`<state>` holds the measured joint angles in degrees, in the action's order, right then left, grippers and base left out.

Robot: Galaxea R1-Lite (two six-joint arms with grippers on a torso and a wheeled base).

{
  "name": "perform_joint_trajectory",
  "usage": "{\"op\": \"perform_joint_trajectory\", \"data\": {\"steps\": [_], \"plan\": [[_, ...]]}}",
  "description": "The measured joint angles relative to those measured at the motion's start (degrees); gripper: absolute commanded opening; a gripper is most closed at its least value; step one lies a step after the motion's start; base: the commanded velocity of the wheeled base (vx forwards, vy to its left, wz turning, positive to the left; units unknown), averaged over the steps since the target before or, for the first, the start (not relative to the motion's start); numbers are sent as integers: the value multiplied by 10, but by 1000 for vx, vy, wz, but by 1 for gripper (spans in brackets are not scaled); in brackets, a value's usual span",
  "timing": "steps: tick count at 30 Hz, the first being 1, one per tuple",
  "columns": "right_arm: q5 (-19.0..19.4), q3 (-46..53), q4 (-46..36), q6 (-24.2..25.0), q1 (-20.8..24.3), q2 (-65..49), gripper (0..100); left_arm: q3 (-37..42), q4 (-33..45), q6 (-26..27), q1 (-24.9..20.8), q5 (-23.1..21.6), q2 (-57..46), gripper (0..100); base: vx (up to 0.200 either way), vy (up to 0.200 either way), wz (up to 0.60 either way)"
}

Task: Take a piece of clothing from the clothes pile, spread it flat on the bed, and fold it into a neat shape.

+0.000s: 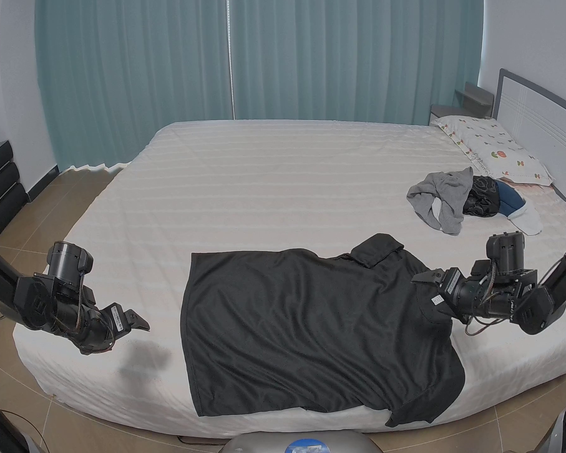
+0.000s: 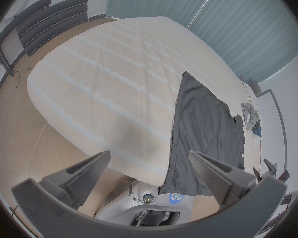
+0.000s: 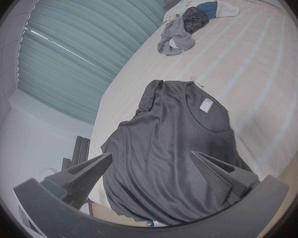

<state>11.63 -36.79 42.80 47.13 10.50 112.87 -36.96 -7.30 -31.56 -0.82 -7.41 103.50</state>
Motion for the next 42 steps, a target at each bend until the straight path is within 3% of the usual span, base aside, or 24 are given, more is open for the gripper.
{"op": "perform_joint_trajectory", "data": {"steps": [6,23,36,42], "plan": [[-38,-117,-42,6,26,65,100,0,-2,-13,-12,-10,6,100,0,0,0],[-57,-515,-320,15,49,286,100,-8,-21,-63,-35,-68,34,100,0,0,0],[-60,-685,-359,25,46,382,100,-10,-26,-66,-34,-71,47,100,0,0,0],[-66,-760,-310,44,41,419,100,-11,-26,-67,-32,-71,49,100,0,0,0]]}}
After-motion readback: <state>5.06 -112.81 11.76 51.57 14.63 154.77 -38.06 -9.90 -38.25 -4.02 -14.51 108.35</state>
